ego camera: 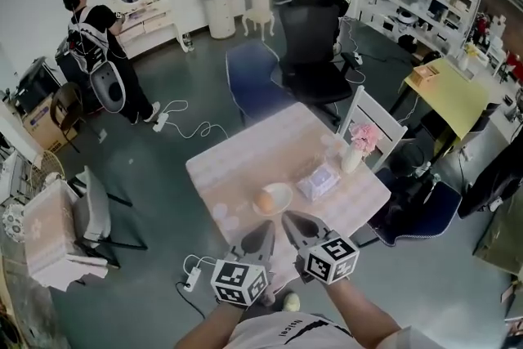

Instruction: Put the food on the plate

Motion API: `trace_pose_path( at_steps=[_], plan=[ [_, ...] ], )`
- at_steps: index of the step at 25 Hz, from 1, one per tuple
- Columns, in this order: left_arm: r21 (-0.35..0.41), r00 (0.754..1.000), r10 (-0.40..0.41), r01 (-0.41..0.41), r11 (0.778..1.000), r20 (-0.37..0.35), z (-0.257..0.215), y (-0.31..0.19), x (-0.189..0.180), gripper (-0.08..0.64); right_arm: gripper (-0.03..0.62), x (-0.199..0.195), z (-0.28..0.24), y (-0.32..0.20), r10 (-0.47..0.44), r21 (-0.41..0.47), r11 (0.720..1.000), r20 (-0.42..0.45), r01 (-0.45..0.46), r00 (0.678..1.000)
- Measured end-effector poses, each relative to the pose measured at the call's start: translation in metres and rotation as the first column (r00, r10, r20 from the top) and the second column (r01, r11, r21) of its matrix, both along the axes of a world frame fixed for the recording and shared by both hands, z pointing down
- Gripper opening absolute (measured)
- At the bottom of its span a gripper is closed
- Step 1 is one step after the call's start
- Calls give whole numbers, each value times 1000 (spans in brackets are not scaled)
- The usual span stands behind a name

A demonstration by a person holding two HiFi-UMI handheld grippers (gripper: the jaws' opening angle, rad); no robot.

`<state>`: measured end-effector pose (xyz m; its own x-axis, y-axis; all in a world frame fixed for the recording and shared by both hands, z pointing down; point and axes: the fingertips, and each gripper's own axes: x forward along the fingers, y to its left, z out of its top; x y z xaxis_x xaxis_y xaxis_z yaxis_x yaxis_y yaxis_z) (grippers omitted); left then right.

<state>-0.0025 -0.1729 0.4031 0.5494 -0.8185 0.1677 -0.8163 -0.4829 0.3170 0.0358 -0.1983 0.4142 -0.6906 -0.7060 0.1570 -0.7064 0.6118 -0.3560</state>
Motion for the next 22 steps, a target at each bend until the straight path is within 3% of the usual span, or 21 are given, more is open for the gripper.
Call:
trace_pose_path(
  at_steps=[22],
  plan=[
    [41, 1000, -20, 20, 999, 17, -14, 18, 10, 6, 17, 10, -22, 19, -21, 53, 998, 7, 20, 1000]
  ],
)
